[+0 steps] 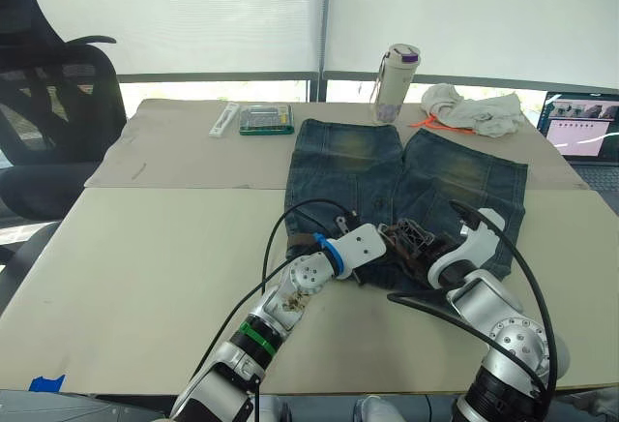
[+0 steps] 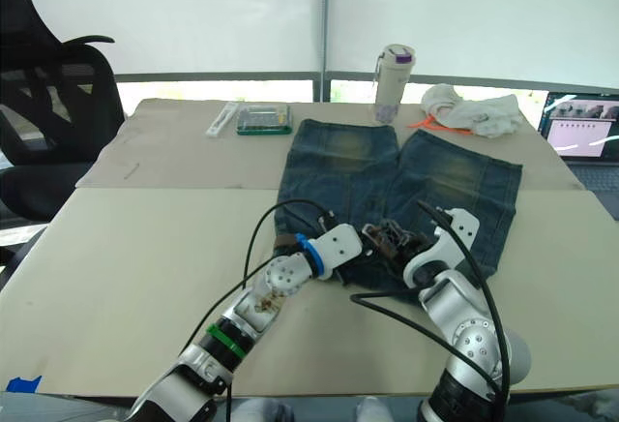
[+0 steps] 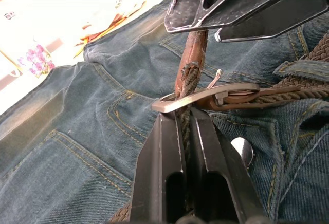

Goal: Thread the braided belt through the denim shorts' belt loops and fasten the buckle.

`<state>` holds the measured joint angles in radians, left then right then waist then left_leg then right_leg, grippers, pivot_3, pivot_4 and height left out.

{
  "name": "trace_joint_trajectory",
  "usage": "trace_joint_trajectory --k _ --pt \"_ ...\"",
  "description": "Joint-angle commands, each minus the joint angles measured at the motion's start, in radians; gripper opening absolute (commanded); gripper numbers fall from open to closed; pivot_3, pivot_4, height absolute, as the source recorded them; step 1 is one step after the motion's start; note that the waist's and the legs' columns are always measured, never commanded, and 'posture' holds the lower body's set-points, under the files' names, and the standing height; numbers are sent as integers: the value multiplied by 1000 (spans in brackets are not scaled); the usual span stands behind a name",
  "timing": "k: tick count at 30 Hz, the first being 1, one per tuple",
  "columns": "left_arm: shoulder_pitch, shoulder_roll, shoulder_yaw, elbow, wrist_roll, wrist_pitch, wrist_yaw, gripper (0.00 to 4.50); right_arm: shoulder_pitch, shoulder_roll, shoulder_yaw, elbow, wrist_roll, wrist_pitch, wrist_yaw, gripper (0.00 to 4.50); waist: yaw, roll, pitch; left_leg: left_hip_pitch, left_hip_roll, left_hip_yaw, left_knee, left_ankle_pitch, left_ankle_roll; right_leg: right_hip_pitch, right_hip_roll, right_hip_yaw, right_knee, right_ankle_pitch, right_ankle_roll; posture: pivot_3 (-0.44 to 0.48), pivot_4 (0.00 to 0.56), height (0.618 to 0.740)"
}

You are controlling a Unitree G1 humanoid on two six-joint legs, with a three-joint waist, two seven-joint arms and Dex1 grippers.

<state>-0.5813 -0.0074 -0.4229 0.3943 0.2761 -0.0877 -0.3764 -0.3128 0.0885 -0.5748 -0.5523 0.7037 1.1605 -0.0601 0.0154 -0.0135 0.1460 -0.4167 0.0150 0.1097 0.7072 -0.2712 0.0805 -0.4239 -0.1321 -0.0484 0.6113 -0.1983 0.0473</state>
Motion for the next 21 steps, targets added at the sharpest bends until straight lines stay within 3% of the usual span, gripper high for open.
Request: trace_joint_trajectory --k 1,5,16,21 --pt "-12 -10 -10 -7 6 -28 6 0 -20 -4 -16 -14 76 9 -38 1327 -3 0 0 0 0 0 0 0 0 0 0 0 0 0 0 0 150 737" --pt "-11 -10 -10 -6 5 -28 7 0 -21 -5 -18 -7 125 10 -82 24 -3 0 0 0 0 0 0 0 0 0 0 0 0 0 0 0 150 737" --pt "-13 -6 -12 -3 8 -32 10 0 -33 -6 -29 25 333 -5 -225 24 -5 0 0 0 0 0 0 0 0 0 1 0 0 0 0 0 150 737" --pt "-15 -5 -14 1 9 -36 9 0 -28 -32 -6 37 402 -5 -282 1582 -6 0 0 0 0 0 -1 0 0 0 1 0 0 0 0 0 150 737"
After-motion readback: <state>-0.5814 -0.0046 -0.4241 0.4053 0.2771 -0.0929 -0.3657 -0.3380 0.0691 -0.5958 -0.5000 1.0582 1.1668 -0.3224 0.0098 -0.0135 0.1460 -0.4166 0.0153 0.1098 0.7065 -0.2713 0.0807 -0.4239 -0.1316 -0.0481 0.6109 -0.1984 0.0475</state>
